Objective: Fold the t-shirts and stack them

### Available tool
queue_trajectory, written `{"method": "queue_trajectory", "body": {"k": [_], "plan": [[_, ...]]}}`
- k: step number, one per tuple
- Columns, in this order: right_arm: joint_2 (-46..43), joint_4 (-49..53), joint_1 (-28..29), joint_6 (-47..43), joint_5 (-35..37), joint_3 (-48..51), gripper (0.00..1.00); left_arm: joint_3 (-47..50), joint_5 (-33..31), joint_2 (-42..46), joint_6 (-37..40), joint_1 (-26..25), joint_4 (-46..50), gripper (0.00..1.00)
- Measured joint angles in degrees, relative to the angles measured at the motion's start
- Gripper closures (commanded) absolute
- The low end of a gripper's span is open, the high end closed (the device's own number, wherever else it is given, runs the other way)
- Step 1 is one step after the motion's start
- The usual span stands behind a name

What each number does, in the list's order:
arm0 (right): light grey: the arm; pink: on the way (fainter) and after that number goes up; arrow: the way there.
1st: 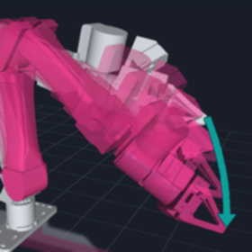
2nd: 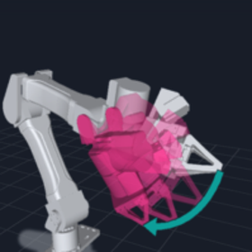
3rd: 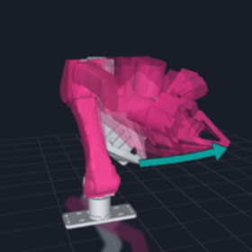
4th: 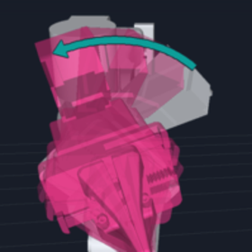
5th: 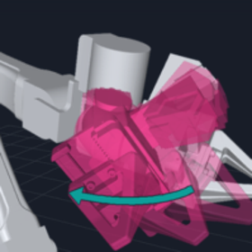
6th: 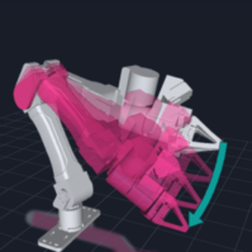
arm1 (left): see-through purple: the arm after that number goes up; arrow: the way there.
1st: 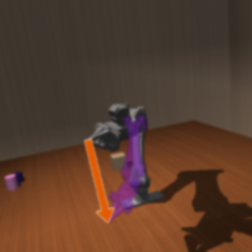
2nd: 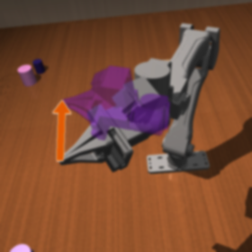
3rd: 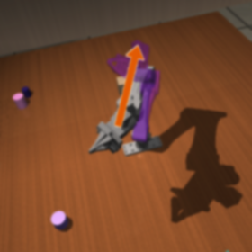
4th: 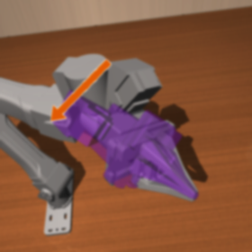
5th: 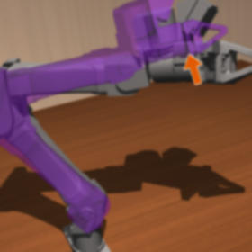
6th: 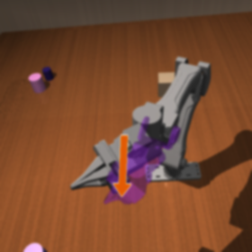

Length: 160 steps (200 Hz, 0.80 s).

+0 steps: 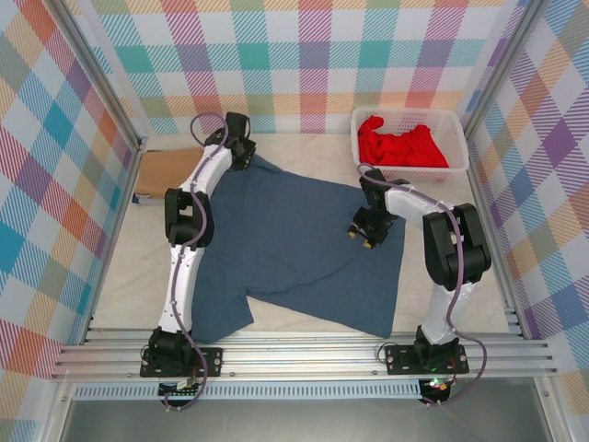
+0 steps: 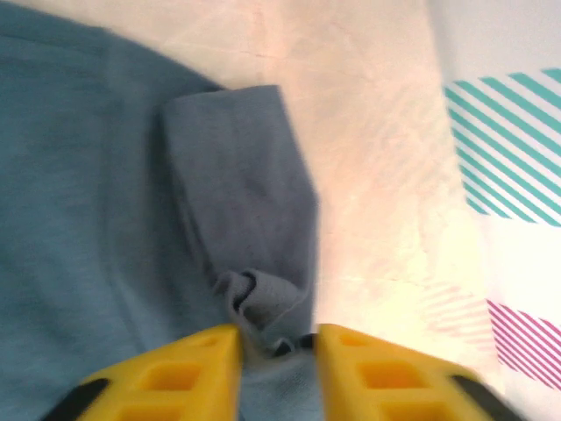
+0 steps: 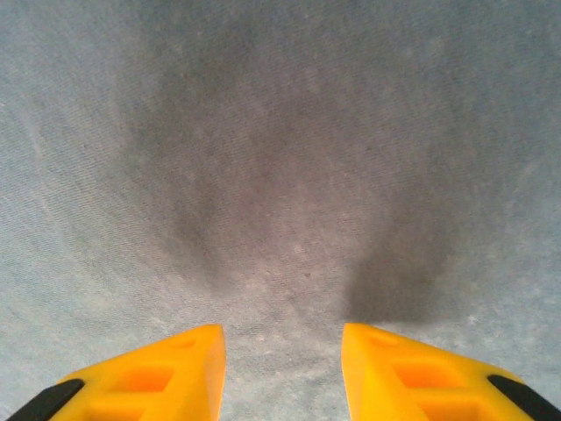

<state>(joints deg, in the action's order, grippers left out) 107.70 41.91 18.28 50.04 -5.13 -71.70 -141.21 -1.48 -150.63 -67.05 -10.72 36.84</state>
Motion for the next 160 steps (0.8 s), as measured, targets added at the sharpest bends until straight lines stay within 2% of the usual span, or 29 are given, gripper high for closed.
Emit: {"method": "queue_trajectory", "body": {"k": [20, 34, 86, 110, 133, 151, 160], "plan": [[0.0, -0.15, 0.0, 0.02, -0.13, 0.0, 0.61, -6.51, 1.29, -4.44, -0.24, -0.02, -0.2, 0.7], [0.0, -0.15, 0.0, 0.0, -0.11, 0.0, 0.61, -8.46, 2.08, -6.51, -0.74, -0.02, -0.17, 0.68], [-0.17, -0.15, 0.0, 0.02, -0.11, 0.0, 0.62, -9.81, 6.23, -9.51, -2.71, -0.02, -4.42, 0.98], [-0.17, -0.17, 0.0, 0.04, -0.13, 0.02, 0.63, -10.43, 8.85, -11.28, -2.8, -0.22, -9.44, 1.0], [-0.22, -0.48, -0.44, 0.04, -0.13, 0.55, 0.64, -13.42, 11.26, -14.08, -2.4, -0.5, -14.71, 0.8], [-0.68, -0.55, -1.01, 0.02, -0.11, 1.55, 0.63, -14.34, 12.48, -14.62, -0.76, -0.66, -17.27, 0.5], [-1.36, -0.5, -1.46, 0.02, 0.0, 2.12, 0.62, -14.88, 12.61, -14.47, 2.34, -0.68, -17.49, 0.42]]}}
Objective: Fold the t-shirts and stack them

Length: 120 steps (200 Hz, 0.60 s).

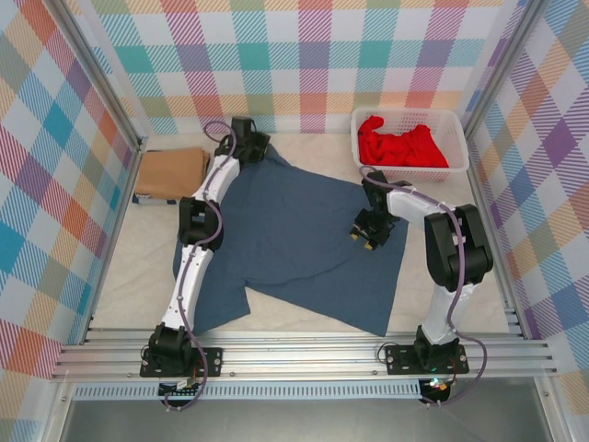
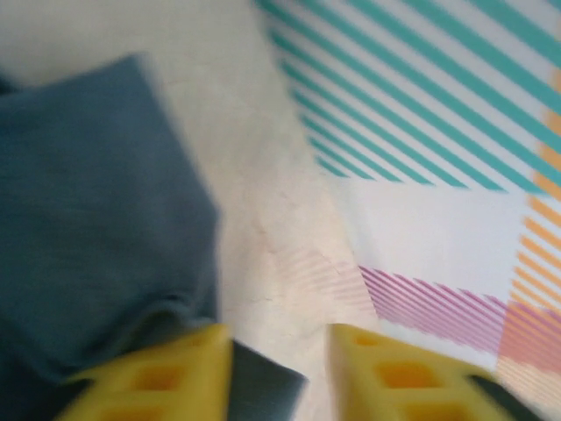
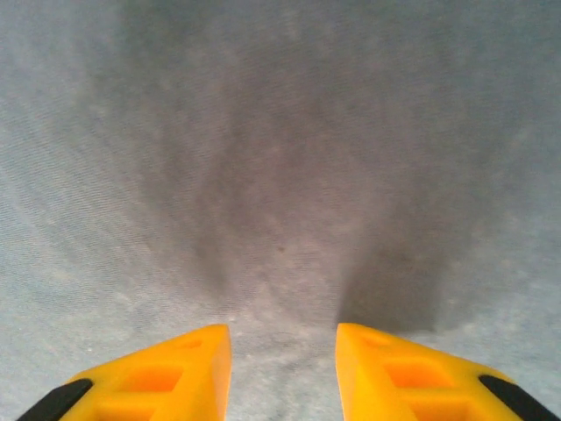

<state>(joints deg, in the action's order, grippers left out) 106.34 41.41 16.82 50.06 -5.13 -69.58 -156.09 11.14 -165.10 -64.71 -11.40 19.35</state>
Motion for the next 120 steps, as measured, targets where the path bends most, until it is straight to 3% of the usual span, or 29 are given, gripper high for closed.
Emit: {"method": "queue_trajectory", "body": {"k": [23, 52, 60, 88, 106, 120], "plan": [[-2.71, 0.59, -0.76, 0.0, 0.81, 0.59, 0.61, -0.17, -0.5, 2.69, 6.82, -0.02, 4.79, 0.44], [-9.22, 3.69, -1.14, 0.94, 0.98, 1.29, 0.57, 4.96, -6.27, 13.4, 13.33, 0.31, 19.67, 0.52], [-11.52, 4.9, -1.11, 1.68, 0.46, 2.29, 0.56, 11.21, -8.72, 19.39, 13.77, 0.37, 22.67, 0.52], [-19.85, 10.43, -1.09, 4.37, -3.34, 9.14, 0.52, 47.19, -13.42, 47.5, 12.7, 1.11, 25.16, 0.56], [-24.11, 12.13, -1.09, 6.54, -6.93, 15.32, 0.56, 66.03, -15.08, 62.47, 11.78, 1.7, 27.56, 0.61], [-26.03, 11.65, -1.09, 8.81, -9.51, 20.61, 0.61, 76.89, -15.1, 69.33, 12.0, 1.97, 28.48, 0.65]]}}
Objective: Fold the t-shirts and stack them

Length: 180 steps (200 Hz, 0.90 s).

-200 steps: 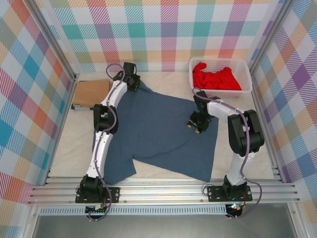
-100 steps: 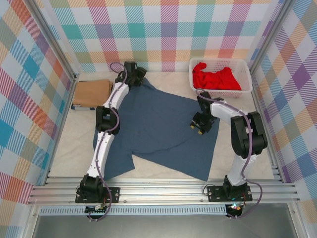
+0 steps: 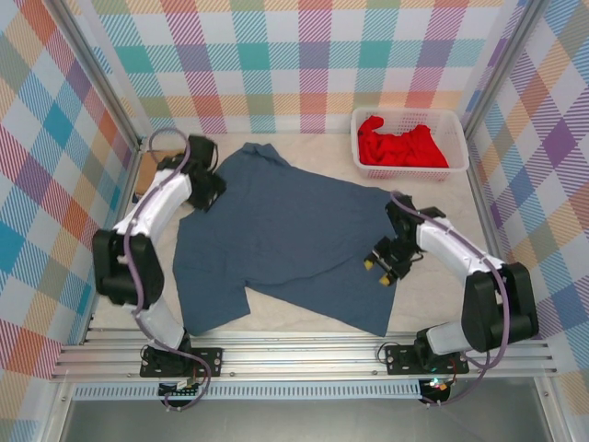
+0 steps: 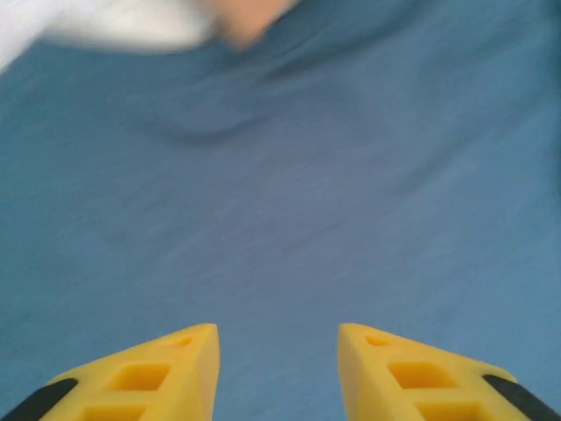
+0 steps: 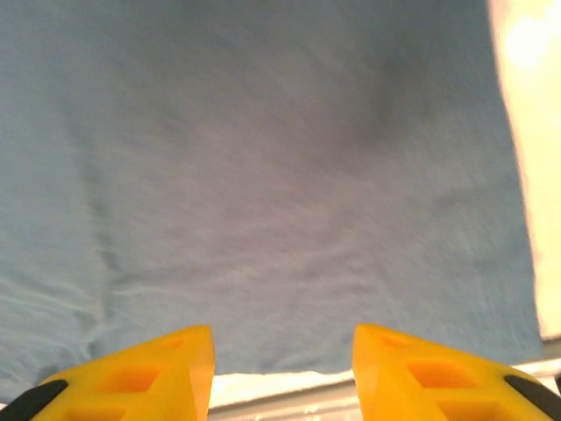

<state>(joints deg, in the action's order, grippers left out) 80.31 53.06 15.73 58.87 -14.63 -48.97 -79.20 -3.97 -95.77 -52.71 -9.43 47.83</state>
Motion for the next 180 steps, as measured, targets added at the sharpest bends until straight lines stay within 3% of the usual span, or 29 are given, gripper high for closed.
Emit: {"method": "queue_trajectory", "body": {"k": [25, 63, 92, 134, 159, 180], "plan": [[2.51, -2.89, 0.0, 2.49, -1.51, 4.46, 0.66, 12.33, 3.54, 0.39, 1.55, 0.57, -0.24, 0.66], [12.48, -6.93, -2.4, 2.69, -2.29, 2.49, 0.66, 16.02, 6.51, -5.31, 3.39, 0.59, -3.78, 0.67], [18.01, -4.28, -6.45, 0.33, -1.97, -3.54, 0.66, 12.26, 9.27, -9.7, 4.28, 0.59, -6.73, 0.66], [26.4, -3.39, -13.99, -5.38, 1.2, -16.57, 0.63, -1.46, 13.84, -19.45, 7.21, 0.09, -13.6, 0.58], [28.85, -4.46, -15.8, -8.59, 3.58, -22.08, 0.57, -7.89, 12.37, -21.59, 9.66, -0.13, -11.5, 0.5], [25.66, -5.05, -15.87, -9.38, 5.62, -20.63, 0.51, -5.95, 8.24, -16.37, 10.6, -0.28, -8.52, 0.45]]}}
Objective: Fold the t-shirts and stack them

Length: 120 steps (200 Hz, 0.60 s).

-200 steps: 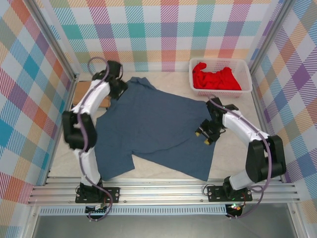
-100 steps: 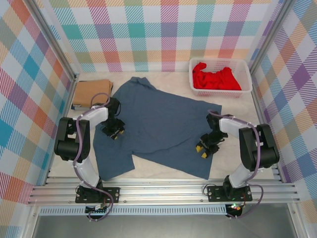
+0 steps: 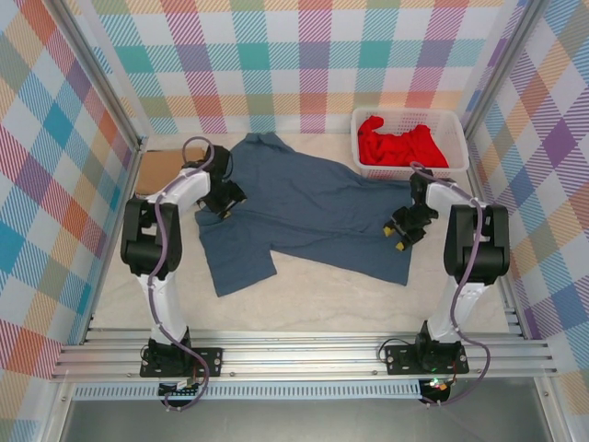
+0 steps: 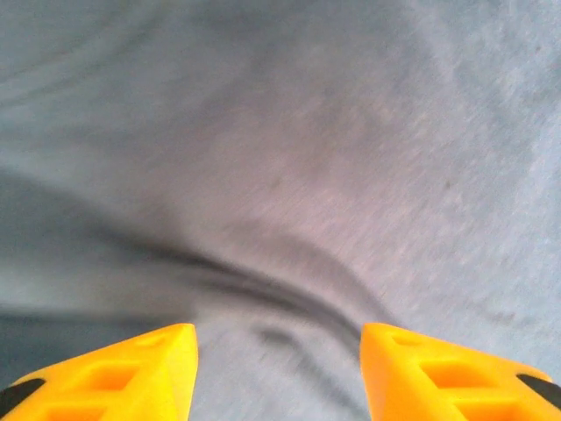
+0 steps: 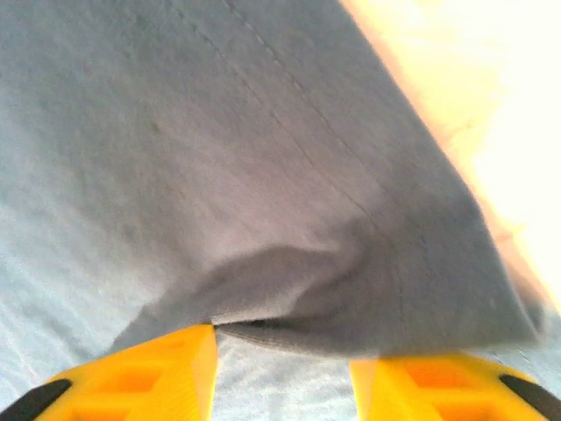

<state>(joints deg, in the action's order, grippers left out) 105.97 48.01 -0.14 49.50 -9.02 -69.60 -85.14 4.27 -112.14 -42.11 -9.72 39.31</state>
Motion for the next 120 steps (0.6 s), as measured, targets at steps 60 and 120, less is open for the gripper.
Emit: {"method": "queue_trajectory", "body": {"k": [60, 120], "plan": [[-25.33, 5.01, 1.57, 2.64, 2.8, 15.15, 0.45, 27.61, -2.38, 28.55, -1.4, -2.51, 8.57, 0.43], [-23.08, 3.41, 1.88, 7.23, 1.33, 24.46, 0.42, 37.31, 1.07, 22.18, -4.7, -4.37, 6.43, 0.48]]}}
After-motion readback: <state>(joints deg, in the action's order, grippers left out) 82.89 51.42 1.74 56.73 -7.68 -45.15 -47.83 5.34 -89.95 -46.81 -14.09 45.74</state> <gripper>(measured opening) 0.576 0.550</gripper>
